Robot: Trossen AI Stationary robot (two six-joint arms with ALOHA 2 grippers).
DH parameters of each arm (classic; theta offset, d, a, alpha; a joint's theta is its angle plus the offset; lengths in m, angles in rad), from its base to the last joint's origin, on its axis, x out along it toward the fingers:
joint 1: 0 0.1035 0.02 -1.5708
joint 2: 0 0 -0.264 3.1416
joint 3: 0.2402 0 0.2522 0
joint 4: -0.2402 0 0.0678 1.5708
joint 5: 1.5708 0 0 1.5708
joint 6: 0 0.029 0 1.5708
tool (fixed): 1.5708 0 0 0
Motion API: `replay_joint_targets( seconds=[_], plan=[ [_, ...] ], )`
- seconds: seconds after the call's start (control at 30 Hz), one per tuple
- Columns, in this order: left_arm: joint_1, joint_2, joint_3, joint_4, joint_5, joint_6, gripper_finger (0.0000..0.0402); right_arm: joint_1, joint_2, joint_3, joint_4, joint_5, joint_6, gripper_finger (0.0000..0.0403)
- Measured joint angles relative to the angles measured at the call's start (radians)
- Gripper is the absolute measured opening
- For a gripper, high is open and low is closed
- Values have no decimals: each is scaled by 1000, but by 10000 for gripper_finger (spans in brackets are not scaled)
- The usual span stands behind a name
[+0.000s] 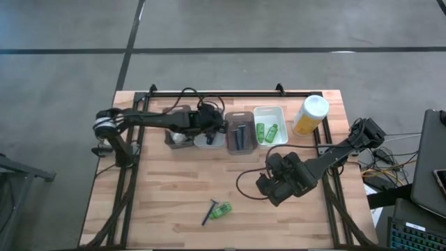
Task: Pick & Place Travel size toiletries
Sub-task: Put the blue shave cream into the gray bin, then put the green shampoo into the white bin
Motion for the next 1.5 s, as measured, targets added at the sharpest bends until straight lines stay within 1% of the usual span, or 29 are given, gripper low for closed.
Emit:
replay_joint_targets(
  seconds=[0.17,0.23,0.27,0.3,0.37,0.47,0.53,0.6,0.67,0.77,0.87,0.93,0.97,1.07,1.13,1.2,1.33,1.5],
  plan=[
    [0,26,0,-43,7,-28,218,0,0,0,0,-1,0,363],
    [-1,6,0,-69,21,-27,232,0,0,0,0,-1,0,363],
    [-4,-15,0,-69,50,-10,237,0,0,0,1,-1,0,364],
    [-9,-39,0,-69,90,35,241,0,0,0,2,-1,-1,363],
    [-39,-97,0,-57,191,178,243,2,0,0,3,-2,-9,364],
    [-108,-178,0,-68,385,384,241,3,0,0,14,-12,-64,363],
    [-160,-225,0,-82,499,451,240,4,0,0,36,-35,-124,363],
    [-220,-263,0,-95,558,467,241,4,0,0,84,-74,-209,363],
    [-289,-287,0,-117,556,469,240,3,0,0,149,-119,-323,364],
    [-390,-292,0,-164,496,465,240,-4,5,0,239,-168,-494,363],
    [-483,-274,0,-219,417,401,241,-10,14,0,270,-169,-580,363],
    [-538,-256,0,-255,387,349,240,-13,25,0,312,-170,-622,363],
    [-565,-246,0,-270,383,329,239,-14,31,0,344,-188,-652,364],
    [-641,-226,0,-298,382,287,239,-23,71,0,469,-326,-793,363],
    [-690,-215,0,-308,374,265,239,-32,105,0,526,-351,-846,363],
    [-731,-207,-1,-311,346,245,239,-45,128,0,572,-357,-916,363],
    [-795,-206,-1,-311,271,180,239,-61,175,7,649,-384,-1130,363],
    [-844,-216,-1,-339,218,80,238,-61,271,56,681,-547,-1297,363]
  ],
)
